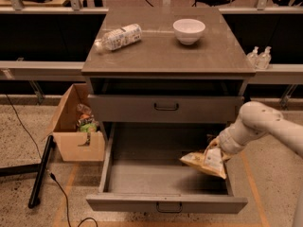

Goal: Pick brown chip bag from middle drawer and place on counter

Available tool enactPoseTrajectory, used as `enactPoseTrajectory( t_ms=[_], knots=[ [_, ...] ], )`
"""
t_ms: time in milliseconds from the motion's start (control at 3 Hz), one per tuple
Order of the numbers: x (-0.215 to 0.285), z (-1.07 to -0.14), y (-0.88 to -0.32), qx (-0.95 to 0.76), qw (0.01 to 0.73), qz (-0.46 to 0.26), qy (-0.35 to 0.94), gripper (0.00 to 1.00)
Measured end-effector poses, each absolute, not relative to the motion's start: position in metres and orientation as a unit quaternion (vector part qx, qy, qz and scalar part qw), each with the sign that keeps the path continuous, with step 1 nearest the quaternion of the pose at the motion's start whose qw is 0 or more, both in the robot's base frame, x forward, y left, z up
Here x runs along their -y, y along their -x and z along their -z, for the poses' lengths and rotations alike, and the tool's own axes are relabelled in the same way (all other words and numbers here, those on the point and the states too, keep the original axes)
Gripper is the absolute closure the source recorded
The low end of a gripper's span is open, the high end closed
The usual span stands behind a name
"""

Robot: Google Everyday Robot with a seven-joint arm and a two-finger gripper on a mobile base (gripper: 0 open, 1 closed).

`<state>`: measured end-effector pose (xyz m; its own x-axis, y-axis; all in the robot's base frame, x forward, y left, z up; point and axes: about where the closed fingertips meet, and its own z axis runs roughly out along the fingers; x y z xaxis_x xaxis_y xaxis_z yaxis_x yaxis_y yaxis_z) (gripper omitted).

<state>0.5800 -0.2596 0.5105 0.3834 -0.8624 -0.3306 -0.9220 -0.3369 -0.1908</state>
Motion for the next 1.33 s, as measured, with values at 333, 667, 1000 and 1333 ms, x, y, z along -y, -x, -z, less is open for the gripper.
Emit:
enactPoseTrajectory(
  t_ms=[333, 667, 1000, 1333],
  knots=[
    [0.291, -0.572, -0.577, -0.582, 0.158, -0.091, 0.792, 1.00],
    [0.322, -0.620, -0.571, -0.598, 0.166, -0.110, 0.777, 1.00],
    [0.338, -0.674, -0.566, -0.574, 0.224, -0.147, 0.774, 1.00],
    [0.329, -0.716, -0.568, -0.549, 0.253, -0.160, 0.780, 1.00]
  ],
)
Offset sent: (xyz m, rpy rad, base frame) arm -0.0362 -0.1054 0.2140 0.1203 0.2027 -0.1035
